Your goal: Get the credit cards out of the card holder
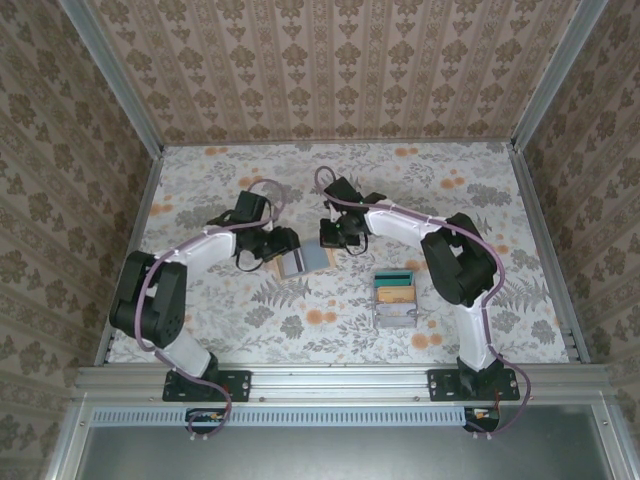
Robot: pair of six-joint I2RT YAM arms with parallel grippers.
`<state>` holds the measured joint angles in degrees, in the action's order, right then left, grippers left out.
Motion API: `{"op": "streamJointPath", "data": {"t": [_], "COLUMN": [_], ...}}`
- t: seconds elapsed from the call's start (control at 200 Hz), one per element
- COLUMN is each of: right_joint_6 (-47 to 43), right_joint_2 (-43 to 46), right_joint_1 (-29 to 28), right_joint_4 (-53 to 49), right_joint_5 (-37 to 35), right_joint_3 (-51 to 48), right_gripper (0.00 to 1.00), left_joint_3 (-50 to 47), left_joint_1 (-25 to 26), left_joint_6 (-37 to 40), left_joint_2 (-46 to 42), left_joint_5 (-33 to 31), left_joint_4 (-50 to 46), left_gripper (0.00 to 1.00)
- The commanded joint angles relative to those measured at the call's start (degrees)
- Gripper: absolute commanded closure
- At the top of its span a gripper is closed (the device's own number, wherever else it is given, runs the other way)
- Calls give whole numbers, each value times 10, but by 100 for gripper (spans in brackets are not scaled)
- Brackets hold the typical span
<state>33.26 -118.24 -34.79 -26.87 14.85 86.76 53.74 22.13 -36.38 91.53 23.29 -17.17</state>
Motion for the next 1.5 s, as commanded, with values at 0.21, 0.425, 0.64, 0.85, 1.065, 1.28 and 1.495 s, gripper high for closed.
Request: {"op": "streamJointPath", "data": {"t": [0.21, 0.425, 0.64, 0.85, 1.065, 1.28, 1.495], "right_joint_6": [13, 13, 7, 0, -5, -4, 9], "right_joint_2": [-53, -88, -105, -109, -96, -102, -117], "right_joint_1": [-23, -22, -20, -18, -18, -15, -16], "right_joint_4": [30, 17, -2, -15, -20, -17, -3], "right_joint_5": [132, 154, 149, 145, 125, 145, 177], "right_joint_3": [73, 92, 95, 94, 79, 83, 83], "right_gripper": [90, 88, 87, 85, 81, 82, 84], "left_joint_3": [-58, -66, -60, -60, -59, -54, -51], "left_joint_1": [-38, -38, -30, -27, -25, -21, -17], "left_joint_6": [33, 27, 27, 26, 25, 26, 27], "left_joint_2": [-30, -9, 14, 21, 26, 35, 42], "left_joint_5": [-31, -17, -13, -17, -18, -17, -17], "left_joint_4": [-36, -14, -13, -13, -13, -13, -12], "left_gripper": [100, 100, 100, 100, 100, 100, 100]}}
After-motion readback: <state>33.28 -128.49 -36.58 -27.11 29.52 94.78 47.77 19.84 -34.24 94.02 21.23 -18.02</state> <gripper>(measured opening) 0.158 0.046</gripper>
